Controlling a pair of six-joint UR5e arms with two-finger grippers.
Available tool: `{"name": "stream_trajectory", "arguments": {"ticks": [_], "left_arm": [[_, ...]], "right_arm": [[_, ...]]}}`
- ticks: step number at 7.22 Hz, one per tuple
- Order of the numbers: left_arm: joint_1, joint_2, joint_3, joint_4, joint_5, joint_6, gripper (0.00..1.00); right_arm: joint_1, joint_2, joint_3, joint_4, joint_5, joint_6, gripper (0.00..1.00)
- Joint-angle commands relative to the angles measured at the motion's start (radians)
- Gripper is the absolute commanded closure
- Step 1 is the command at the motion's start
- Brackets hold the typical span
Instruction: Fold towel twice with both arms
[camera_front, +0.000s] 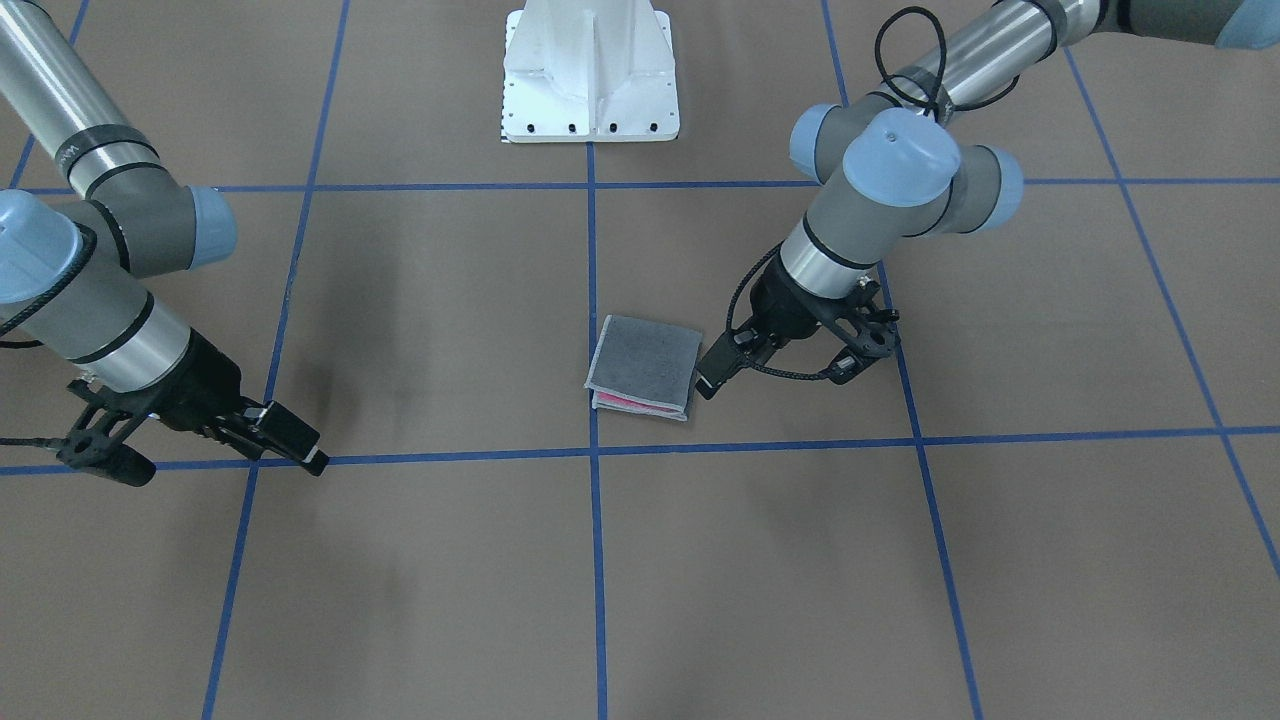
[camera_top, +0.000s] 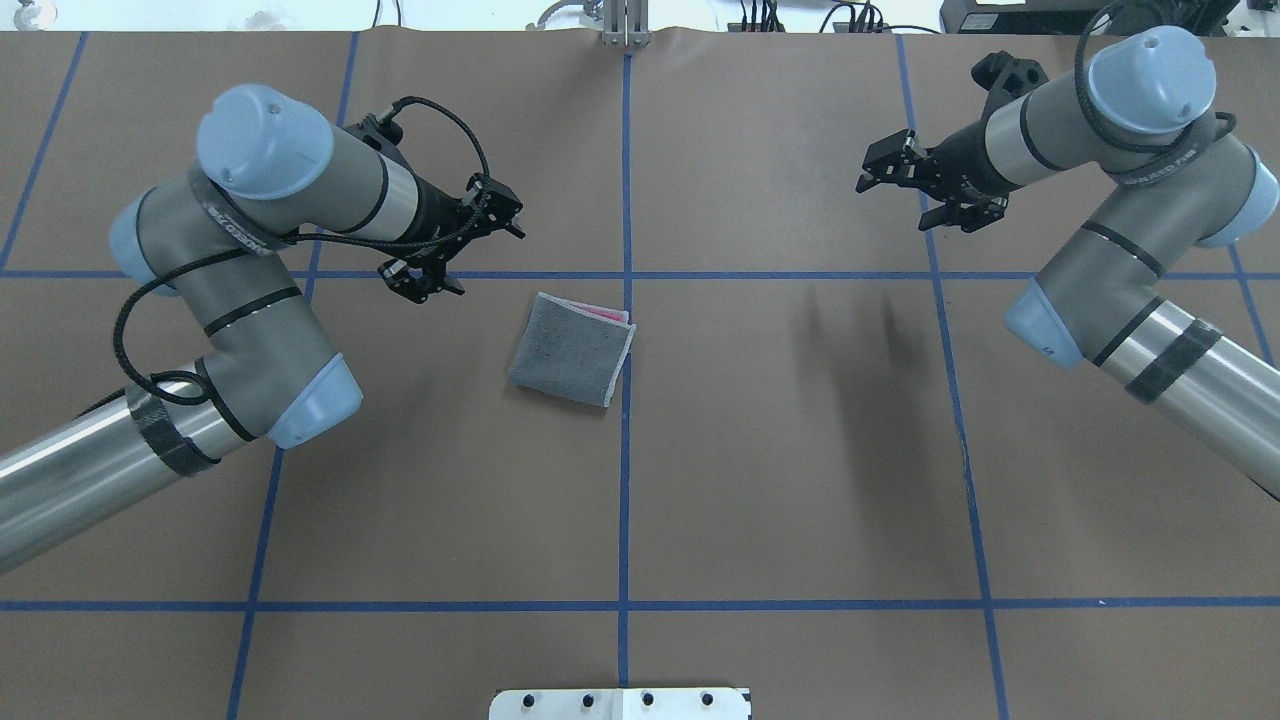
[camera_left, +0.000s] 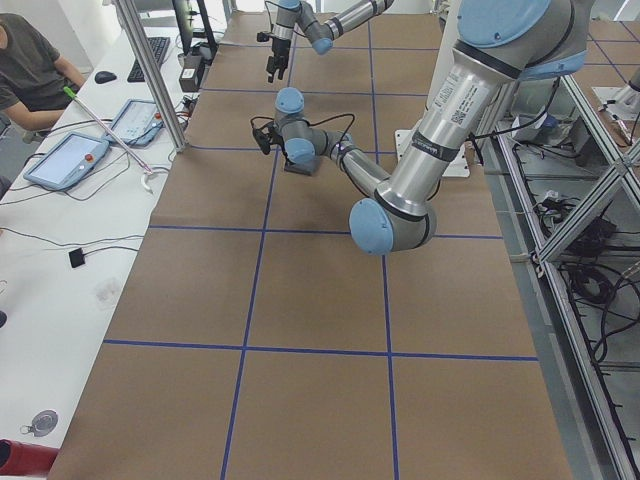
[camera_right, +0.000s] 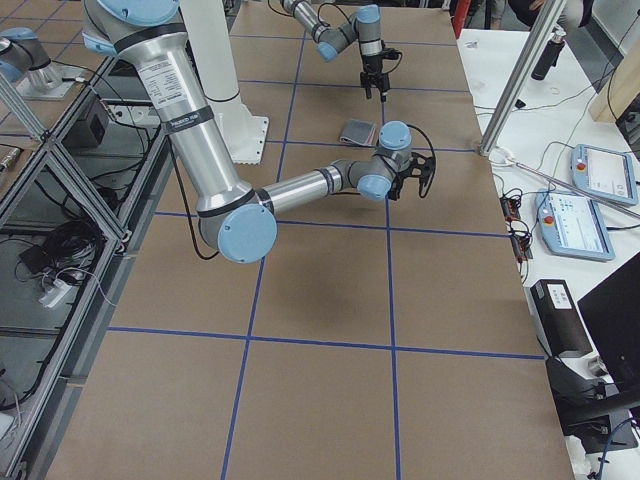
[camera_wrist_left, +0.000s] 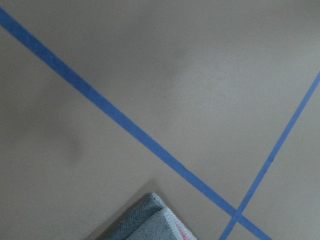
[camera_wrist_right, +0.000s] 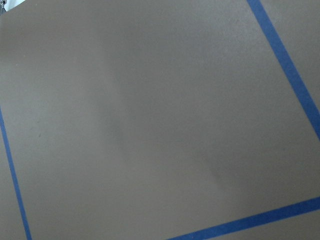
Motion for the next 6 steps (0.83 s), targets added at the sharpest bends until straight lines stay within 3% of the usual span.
{"name": "stream_trajectory", "arguments": {"ticks": [1, 2, 3, 4, 6], "left_arm": [[-0.055, 0.177, -0.245, 0.235, -0.015, 0.357, 0.00], [-0.088, 0.246, -0.331, 0.367, -0.015, 0.543, 0.00], [-0.126, 0.334, -0.387, 0.405, -0.015, 0.706, 0.00], [-0.185, 0.424, -0.416, 0.404, -0.021, 0.867, 0.00], [-0.342, 0.550, -0.404, 0.401, -0.143, 1.167, 0.00]], "right_arm": [[0.072, -0.018, 0.012, -0.136, 0.019, -0.273, 0.00], [0.115, -0.030, 0.041, -0.249, 0.036, -0.429, 0.00], [0.157, -0.085, 0.105, -0.355, 0.049, -0.587, 0.00], [0.222, -0.146, 0.184, -0.474, 0.100, -0.730, 0.00], [0.362, -0.309, 0.271, -0.546, 0.199, -0.936, 0.00]]}}
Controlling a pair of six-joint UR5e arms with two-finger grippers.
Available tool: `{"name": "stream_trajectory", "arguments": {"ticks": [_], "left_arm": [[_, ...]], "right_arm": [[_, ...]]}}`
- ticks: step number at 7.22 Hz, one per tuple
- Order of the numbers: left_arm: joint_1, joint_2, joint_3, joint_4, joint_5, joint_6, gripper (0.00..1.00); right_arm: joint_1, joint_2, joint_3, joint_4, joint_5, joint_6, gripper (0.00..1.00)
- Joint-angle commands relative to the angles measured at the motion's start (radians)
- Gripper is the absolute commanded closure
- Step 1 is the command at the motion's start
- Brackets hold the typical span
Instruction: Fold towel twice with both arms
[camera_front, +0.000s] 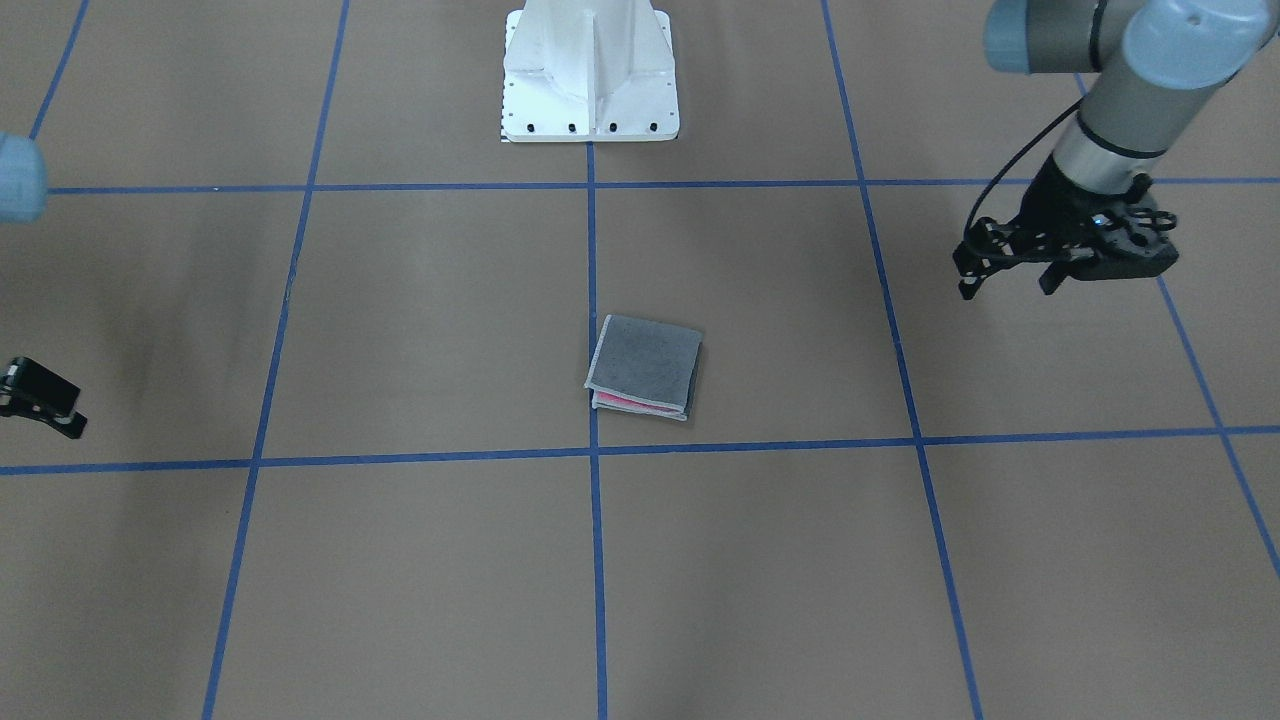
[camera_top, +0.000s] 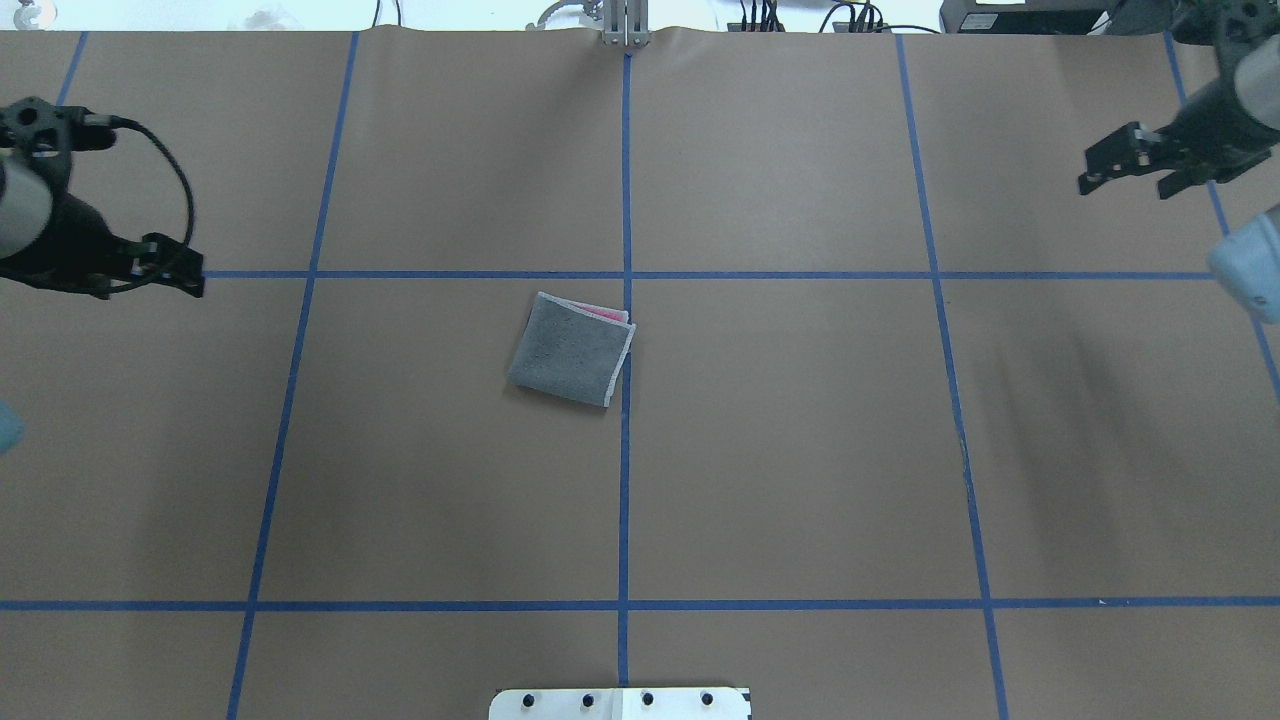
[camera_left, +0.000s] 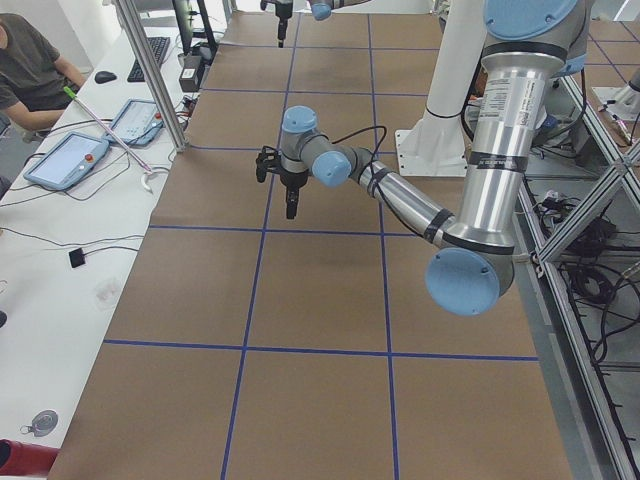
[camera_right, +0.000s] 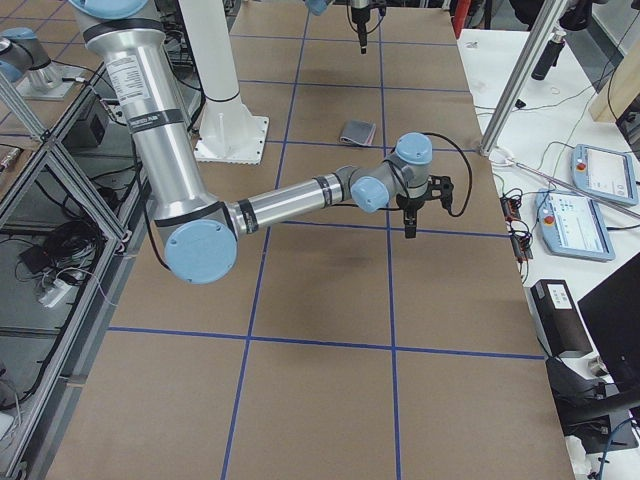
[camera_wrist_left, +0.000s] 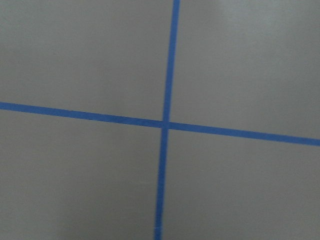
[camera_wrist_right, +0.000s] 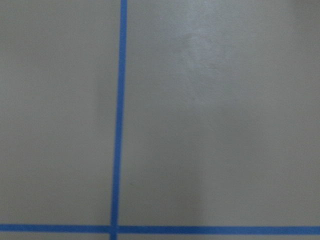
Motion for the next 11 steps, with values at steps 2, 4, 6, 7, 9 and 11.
{"name": "stream_trajectory", "arguments": {"ticks": [2, 4, 6, 7, 9, 11], "left_arm": [[-0.259, 0.123, 0.106, 0.008, -0.138, 0.467, 0.00], [-0.425, 0.120, 0.278, 0.010, -0.355, 0.546, 0.00], [-0.502, 0.117, 0.349, 0.013, -0.354, 0.633, 0.00], [-0.504, 0.117, 0.347, 0.013, -0.342, 0.671, 0.00], [-0.504, 0.120, 0.306, 0.012, -0.262, 0.673, 0.00], [-0.504, 0.138, 0.303, 0.012, -0.196, 0.678, 0.00]], "right_arm": [[0.175, -0.163, 0.034, -0.110, 0.094, -0.289, 0.00], [0.218, -0.224, 0.027, -0.176, 0.095, -0.436, 0.00], [0.219, -0.260, 0.028, -0.164, 0.095, -0.444, 0.00], [0.219, -0.260, 0.025, -0.172, 0.095, -0.432, 0.00], [0.219, -0.247, -0.010, -0.167, 0.089, -0.437, 0.00], [0.219, -0.249, -0.012, -0.164, 0.087, -0.441, 0.00]]}}
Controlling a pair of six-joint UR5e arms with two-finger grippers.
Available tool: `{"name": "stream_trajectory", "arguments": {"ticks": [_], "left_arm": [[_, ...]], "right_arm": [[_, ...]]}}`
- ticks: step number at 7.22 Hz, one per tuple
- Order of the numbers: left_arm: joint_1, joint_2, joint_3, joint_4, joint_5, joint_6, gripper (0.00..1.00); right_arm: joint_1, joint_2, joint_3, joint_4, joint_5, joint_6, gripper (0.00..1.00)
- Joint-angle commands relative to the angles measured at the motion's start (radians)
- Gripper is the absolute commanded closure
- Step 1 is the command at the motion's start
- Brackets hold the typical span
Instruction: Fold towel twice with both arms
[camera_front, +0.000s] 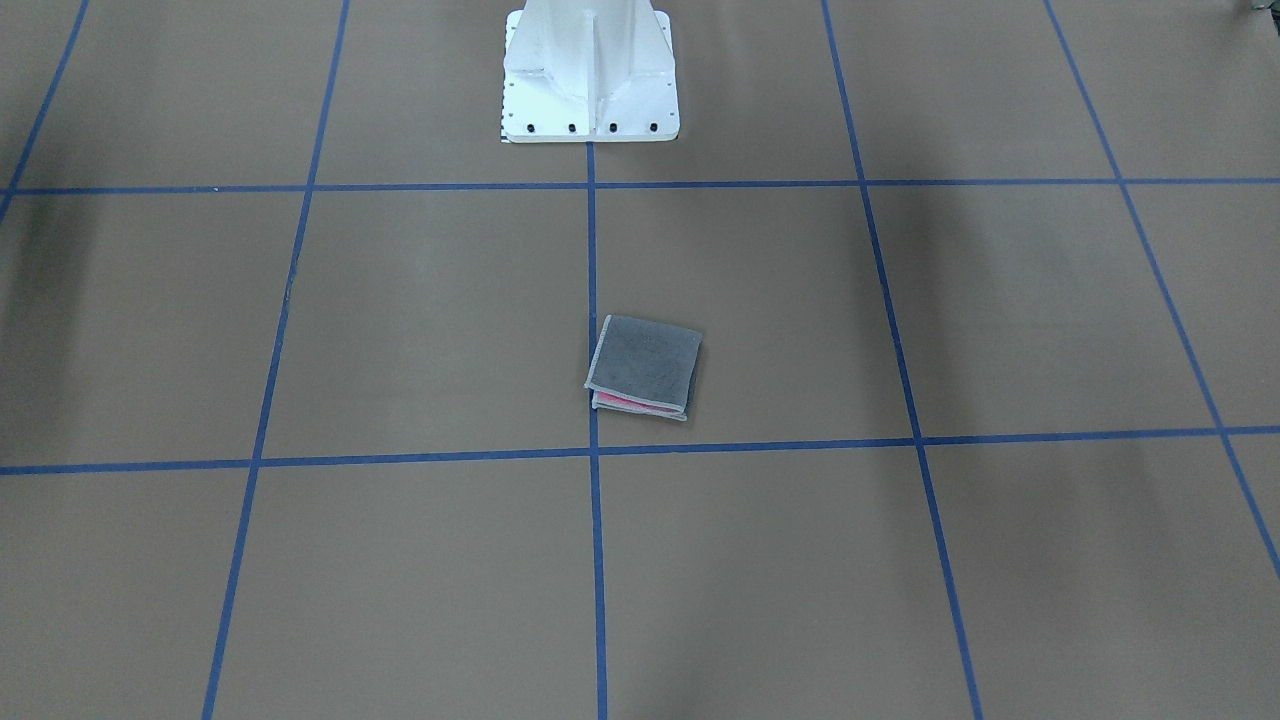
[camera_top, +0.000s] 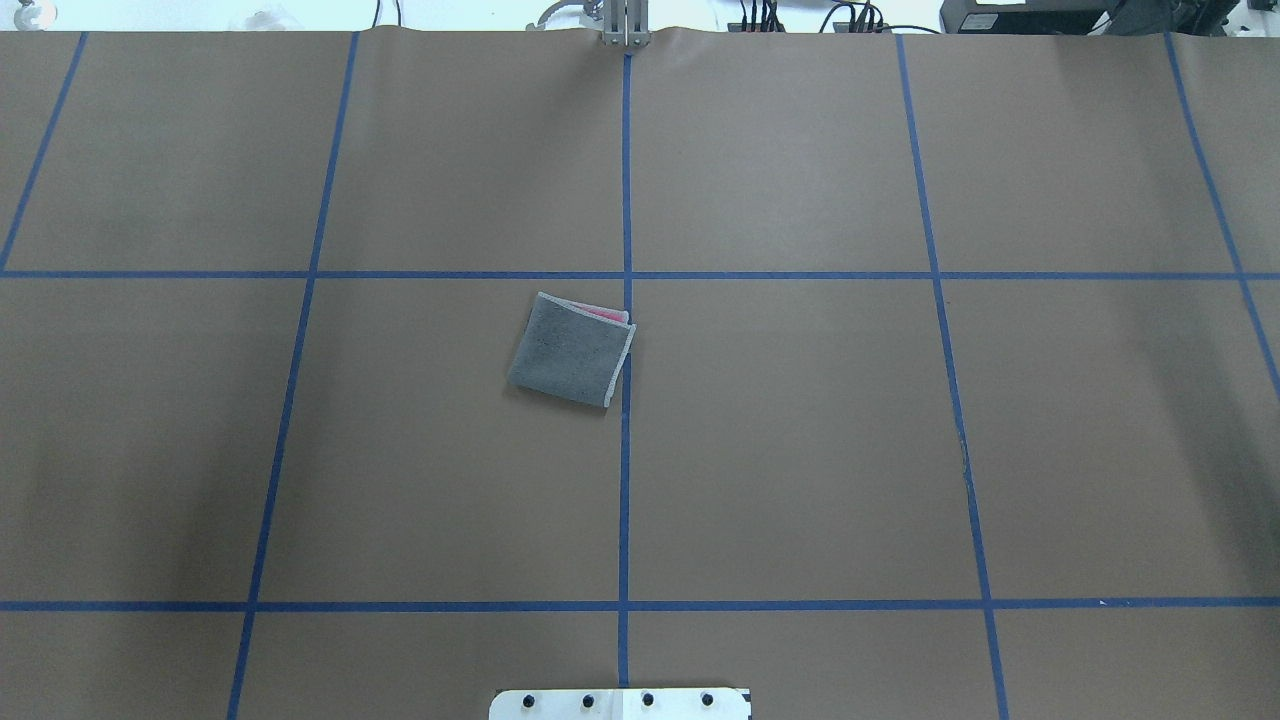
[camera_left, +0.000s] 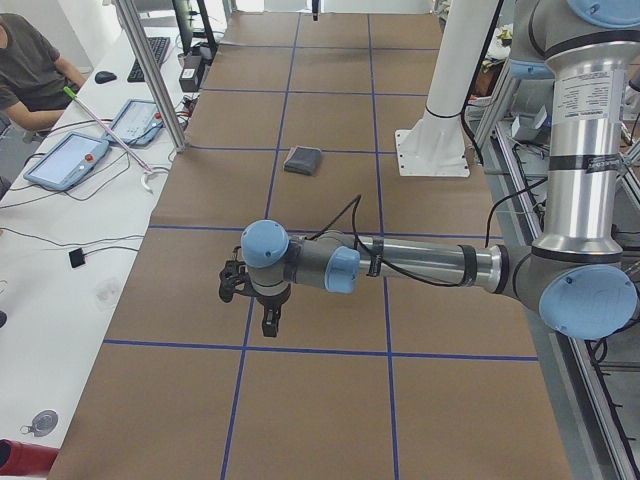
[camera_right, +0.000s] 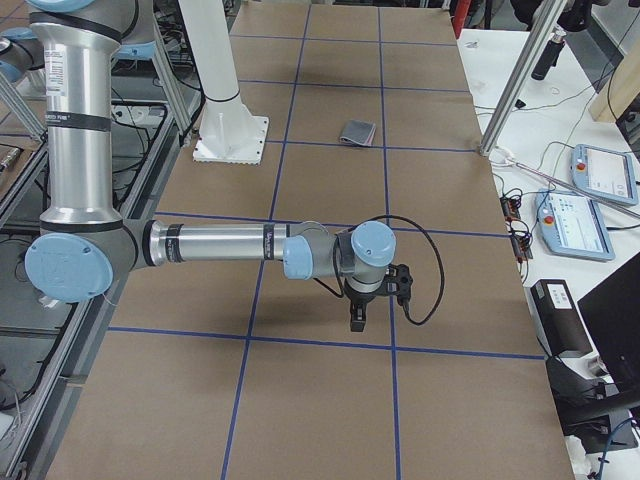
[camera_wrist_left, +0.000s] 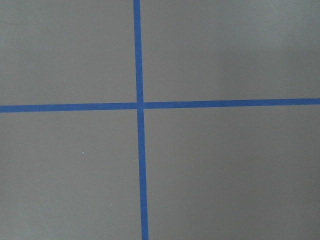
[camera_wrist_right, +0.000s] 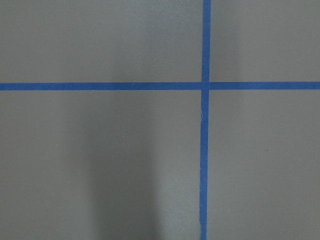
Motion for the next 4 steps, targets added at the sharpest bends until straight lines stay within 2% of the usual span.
{"name": "stream_trajectory", "arguments": {"ticks": [1, 2, 4], "left_arm": [[-0.004, 0.016, -0.005, 0.001, 0.043, 0.009, 0.00], [0.003, 0.040, 0.002, -0.001, 0.049, -0.001, 0.00], [0.002, 0.027, 0.011, 0.001, 0.052, -0.004, 0.00]], "right_arm": [[0.000, 0.003, -0.004, 0.003, -0.005, 0.001, 0.00], [0.000, 0.003, -0.005, 0.003, -0.013, 0.004, 0.00], [0.000, 0.003, -0.005, 0.003, -0.011, 0.006, 0.00]]}}
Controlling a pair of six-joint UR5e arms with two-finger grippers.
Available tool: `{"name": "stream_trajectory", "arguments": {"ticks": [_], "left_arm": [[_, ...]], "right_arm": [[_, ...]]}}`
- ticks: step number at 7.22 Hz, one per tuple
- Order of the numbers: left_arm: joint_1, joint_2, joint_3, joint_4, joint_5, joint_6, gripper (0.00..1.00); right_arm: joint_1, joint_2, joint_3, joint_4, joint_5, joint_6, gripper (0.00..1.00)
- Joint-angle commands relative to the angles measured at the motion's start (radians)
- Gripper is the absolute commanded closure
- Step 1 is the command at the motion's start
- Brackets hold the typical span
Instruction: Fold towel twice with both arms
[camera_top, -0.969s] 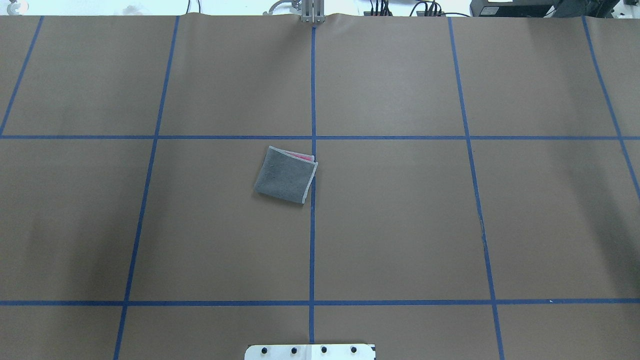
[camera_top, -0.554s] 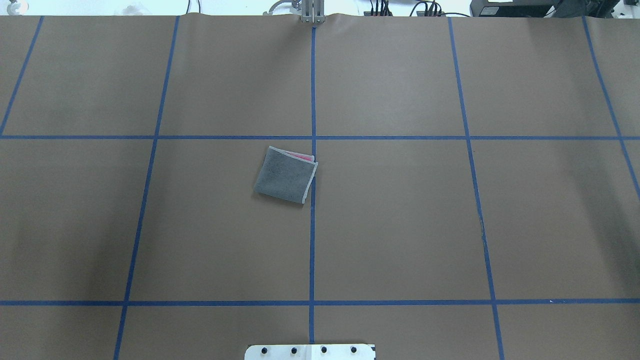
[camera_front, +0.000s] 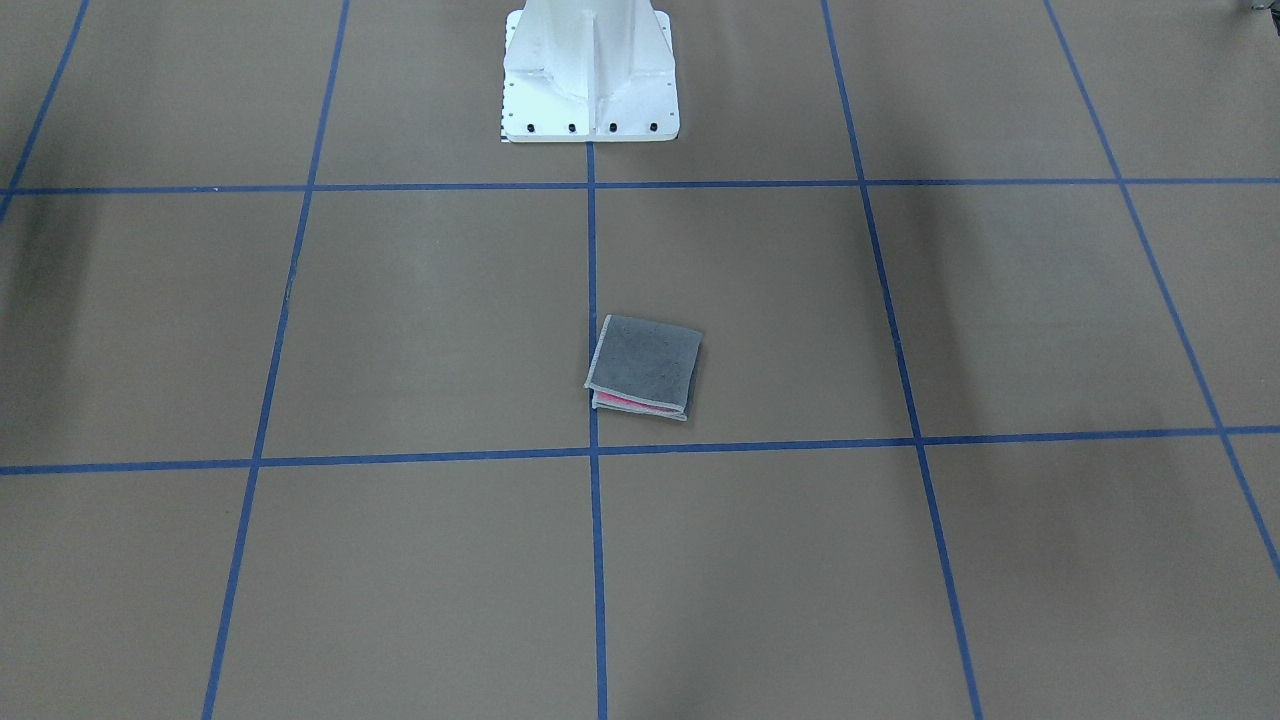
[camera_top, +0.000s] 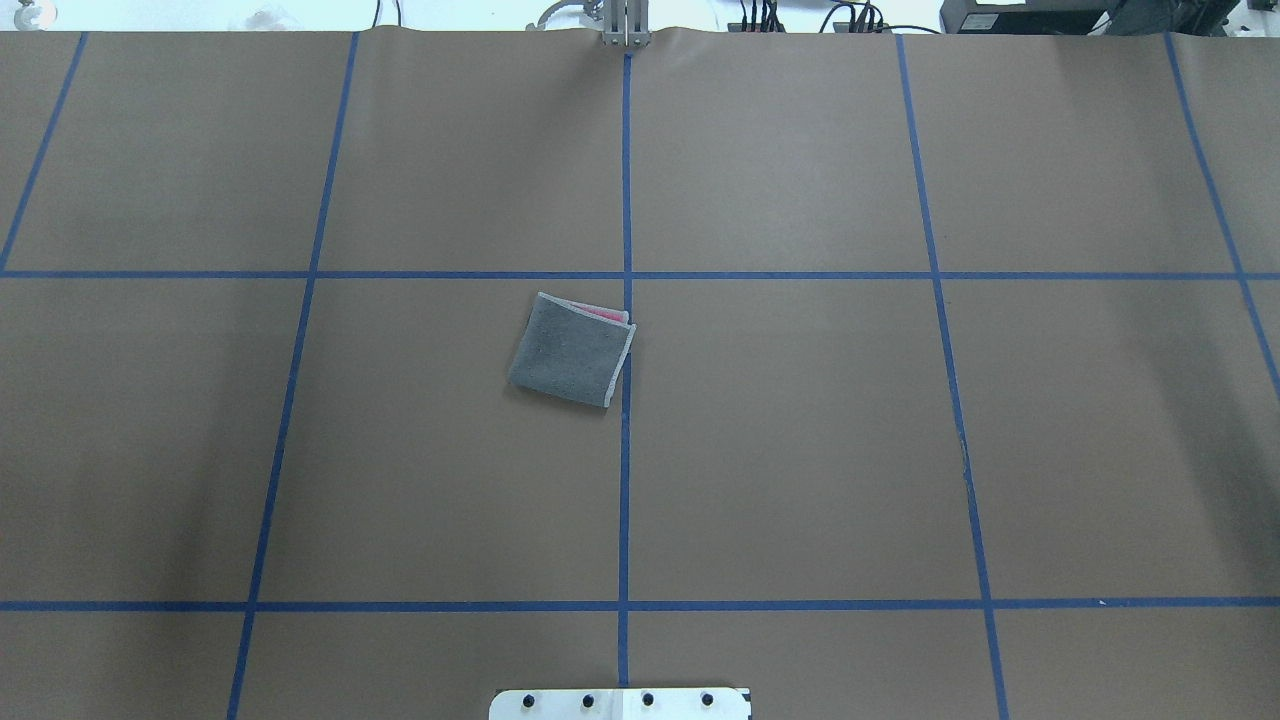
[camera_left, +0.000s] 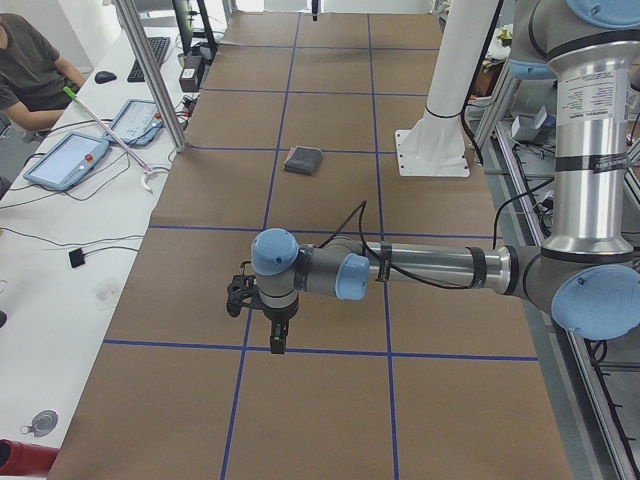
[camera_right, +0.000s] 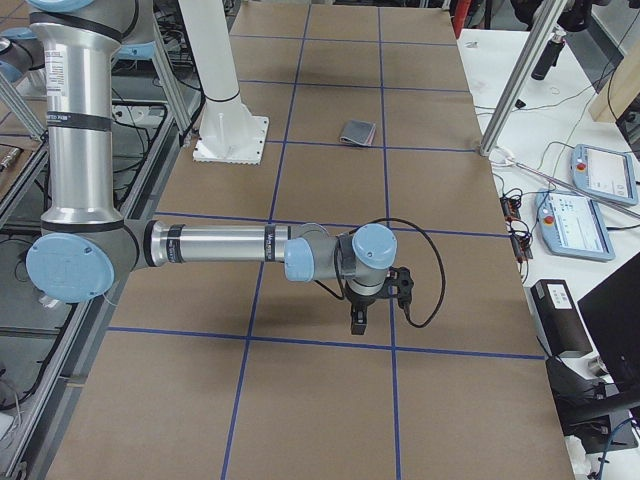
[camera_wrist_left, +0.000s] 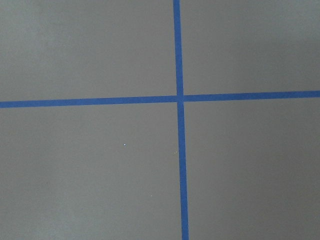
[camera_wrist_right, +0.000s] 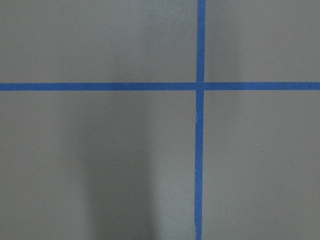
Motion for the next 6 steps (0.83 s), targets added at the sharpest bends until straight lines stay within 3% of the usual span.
{"name": "stream_trajectory", "arguments": {"ticks": [1, 6], "left_arm": [[0.000, 0.003, -0.001, 0.000, 0.002, -0.004, 0.00], [-0.002, 0.009, -0.021, -0.003, -0.012, 0.005, 0.00]], "right_arm": [[0.000, 0.000, 0.000, -0.001, -0.002, 0.000, 0.00], [0.000, -0.006, 0.010, 0.002, 0.005, -0.007, 0.00]]}}
